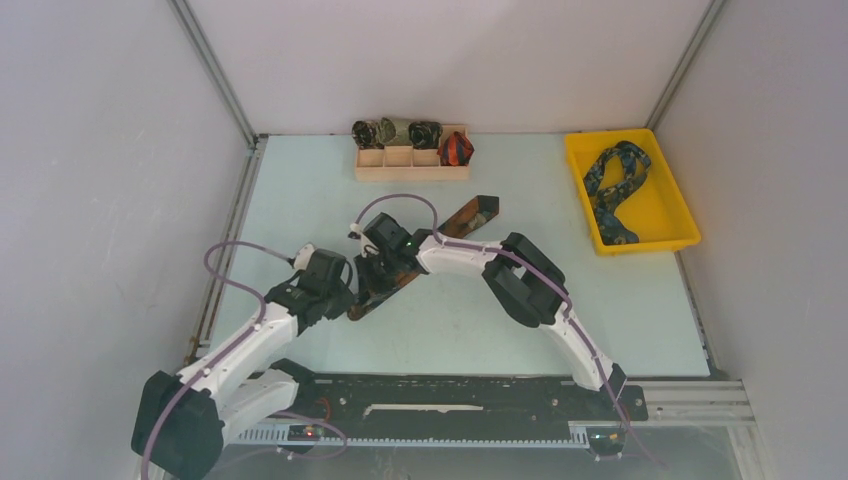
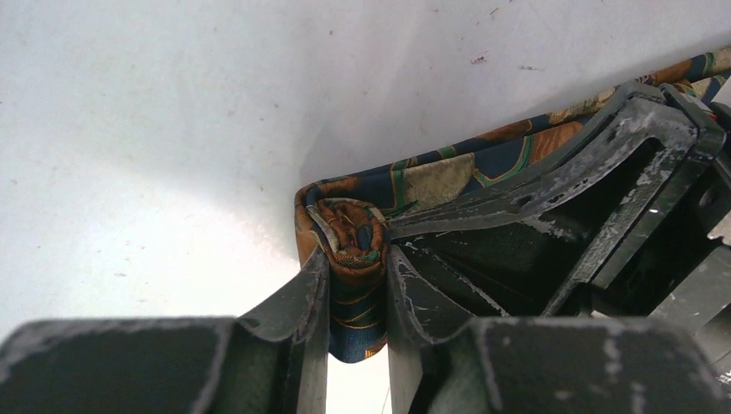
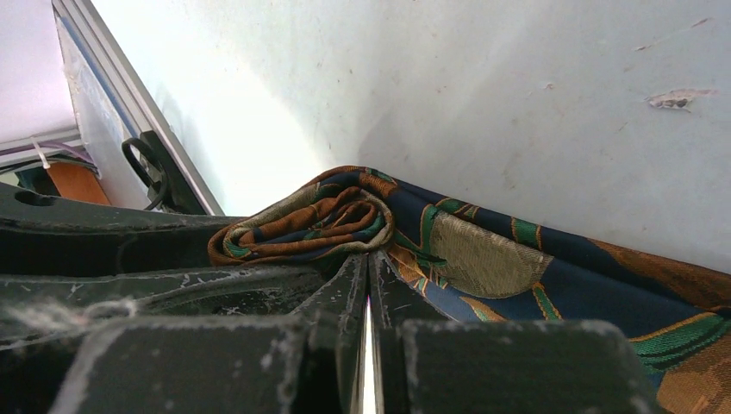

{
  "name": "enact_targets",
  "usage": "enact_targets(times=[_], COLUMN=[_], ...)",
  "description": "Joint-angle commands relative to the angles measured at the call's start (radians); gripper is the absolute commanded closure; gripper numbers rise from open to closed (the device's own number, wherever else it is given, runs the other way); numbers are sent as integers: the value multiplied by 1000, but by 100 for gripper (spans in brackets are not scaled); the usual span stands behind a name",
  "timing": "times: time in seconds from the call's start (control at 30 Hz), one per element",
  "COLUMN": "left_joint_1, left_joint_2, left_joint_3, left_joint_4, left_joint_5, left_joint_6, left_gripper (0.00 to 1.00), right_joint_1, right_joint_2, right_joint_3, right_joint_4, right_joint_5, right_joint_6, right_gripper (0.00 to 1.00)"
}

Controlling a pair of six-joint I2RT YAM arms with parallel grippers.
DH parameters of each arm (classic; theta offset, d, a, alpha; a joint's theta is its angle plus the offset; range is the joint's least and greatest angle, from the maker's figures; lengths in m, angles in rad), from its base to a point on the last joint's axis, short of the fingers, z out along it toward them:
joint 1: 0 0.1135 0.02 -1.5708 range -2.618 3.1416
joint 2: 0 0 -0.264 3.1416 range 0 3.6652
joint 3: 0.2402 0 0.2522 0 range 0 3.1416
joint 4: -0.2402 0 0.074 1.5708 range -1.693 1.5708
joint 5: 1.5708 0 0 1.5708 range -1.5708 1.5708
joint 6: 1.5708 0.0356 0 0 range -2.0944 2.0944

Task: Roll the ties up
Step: Roll the tie at the center of the board.

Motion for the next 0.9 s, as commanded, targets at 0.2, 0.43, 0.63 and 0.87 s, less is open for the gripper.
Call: enact_targets(times=[0.2,0.43,0.63,0.87], left_joint_1=[3,4,3,2], left_joint_2=[166,246,280,292], left_joint_3=[107,120,131,138], left_joint_4=[127,146,152,171], left_joint_5=[58,73,69,73], left_joint_6=[50,63,74,89], left_gripper=[100,100,100,81], right_joint_1=[-11,-32,-64,-82], right_joint_2=[-12,-79,-173,-312], right_joint_3=[-16,-55,-126,-238], right_joint_4=[53,14,-8,4], right_joint_5=[-42,21,65,236], right_joint_6=[14,-21,-50,-126], right_gripper=[97,97,96,81])
